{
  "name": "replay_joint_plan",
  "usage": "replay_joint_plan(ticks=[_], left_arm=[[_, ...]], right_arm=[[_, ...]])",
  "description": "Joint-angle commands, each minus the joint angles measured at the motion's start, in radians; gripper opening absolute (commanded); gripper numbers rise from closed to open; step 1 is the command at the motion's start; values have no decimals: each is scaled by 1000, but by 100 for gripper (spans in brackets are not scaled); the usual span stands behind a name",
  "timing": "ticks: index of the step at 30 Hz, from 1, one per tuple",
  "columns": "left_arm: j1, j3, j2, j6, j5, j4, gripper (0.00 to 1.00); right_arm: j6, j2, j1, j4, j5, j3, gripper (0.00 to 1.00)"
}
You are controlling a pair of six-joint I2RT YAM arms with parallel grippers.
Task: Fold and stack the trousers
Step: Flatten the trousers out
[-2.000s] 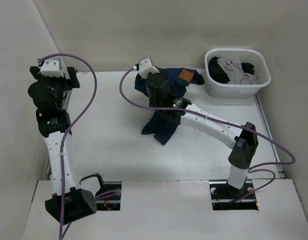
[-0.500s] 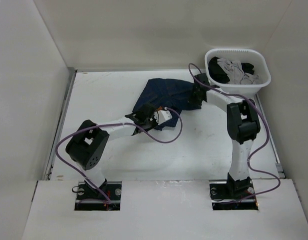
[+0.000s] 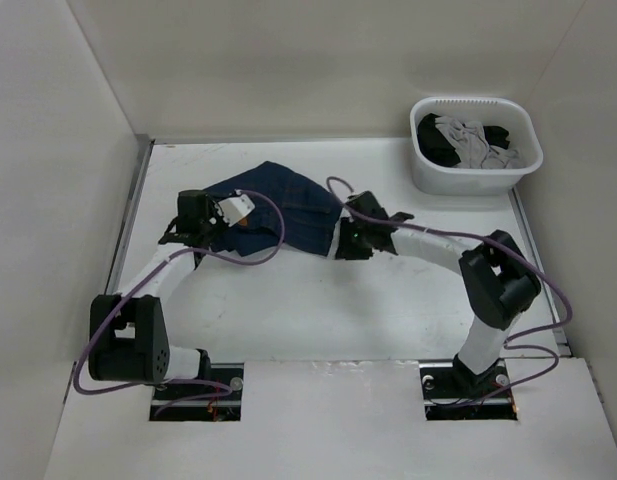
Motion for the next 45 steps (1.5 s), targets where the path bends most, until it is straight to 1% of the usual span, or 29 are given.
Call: replay_joint_plan(ticks=[1, 2, 3, 6, 8, 10, 13, 17, 18, 19, 20, 21, 22, 25, 26, 28, 29, 30, 31, 33, 35, 36, 37, 38, 40, 41, 43, 44, 45], left_arm=[[92, 44, 26, 106, 155, 11, 15], [104, 64, 45, 88, 168, 12, 24], [112, 89, 65, 53, 166, 14, 39], [136, 135, 89, -42, 149, 6, 59], [162, 158, 84, -103, 152, -15, 63], [216, 182, 35, -189, 184, -84, 68], [253, 181, -49, -257, 247, -178, 70], [247, 169, -100, -323, 281, -284, 70], [228, 152, -106, -335, 295, -308, 70], [222, 147, -106, -338, 298, -312, 70], [193, 125, -106, -349, 298, -316, 69], [182, 117, -106, -352, 295, -316, 69], [146, 92, -103, -363, 289, -315, 69], [63, 57, -94, -389, 263, -296, 69], [44, 54, -91, -403, 251, -289, 69], [0, 60, -86, -439, 213, -284, 69], [-14, 64, -86, -446, 200, -289, 68], [-25, 68, -89, -449, 191, -295, 68], [-42, 72, -100, -447, 180, -305, 68], [-57, 77, -117, -437, 179, -322, 69], [-66, 80, -131, -429, 183, -345, 69], [-69, 78, -135, -423, 189, -354, 69], [-77, 56, -134, -392, 183, -345, 70], [-80, 42, -123, -375, 179, -326, 70], [-76, 9, -93, -363, 159, -245, 69], [-75, 2, -77, -361, 137, -208, 70], [-77, -8, -33, -372, 64, -114, 70], [-74, -8, -19, -380, 45, -88, 71], [-69, -8, -7, -403, 25, -59, 71]], right_arm=[[-289, -68, 170, 23, 110, 71, 86], [-394, -41, 218, 2, 167, 120, 97], [-469, -14, 249, -17, 201, 158, 100], [-682, 88, 316, -45, 331, 258, 100], [-750, 145, 324, -29, 414, 295, 100], [-818, 223, 314, -8, 465, 338, 100], [-832, 317, 272, -28, 456, 392, 100], [-803, 375, 272, -48, 408, 433, 100], [-791, 377, 272, -55, 405, 444, 87], [-787, 377, 272, -58, 404, 446, 83], [-774, 379, 272, -75, 388, 456, 68], [-767, 382, 269, -90, 378, 466, 60], [-755, 386, 260, -136, 349, 485, 42], [-697, 363, 246, -184, 293, 486, 12], [-669, 336, 244, -193, 263, 478, 5], [-614, 264, 241, -201, 204, 469, 0], [-558, 188, 241, -210, 136, 478, 0], [-544, 170, 241, -212, 114, 482, 0], [-464, 64, 243, -215, -16, 517, 0], [-383, -11, 243, -213, -114, 568, 0], [-242, -112, 243, -200, -245, 657, 0], [-225, -124, 243, -195, -259, 668, 0], [-173, -194, 243, -168, -283, 683, 0], [-169, -218, 243, -164, -282, 664, 4], [-175, -235, 208, -170, -278, 575, 26], [-171, -231, 185, -179, -267, 537, 33], [-146, -201, 146, -177, -204, 431, 52], [-135, -195, 139, -167, -184, 409, 54], [-119, -186, 123, -134, -151, 365, 60]])
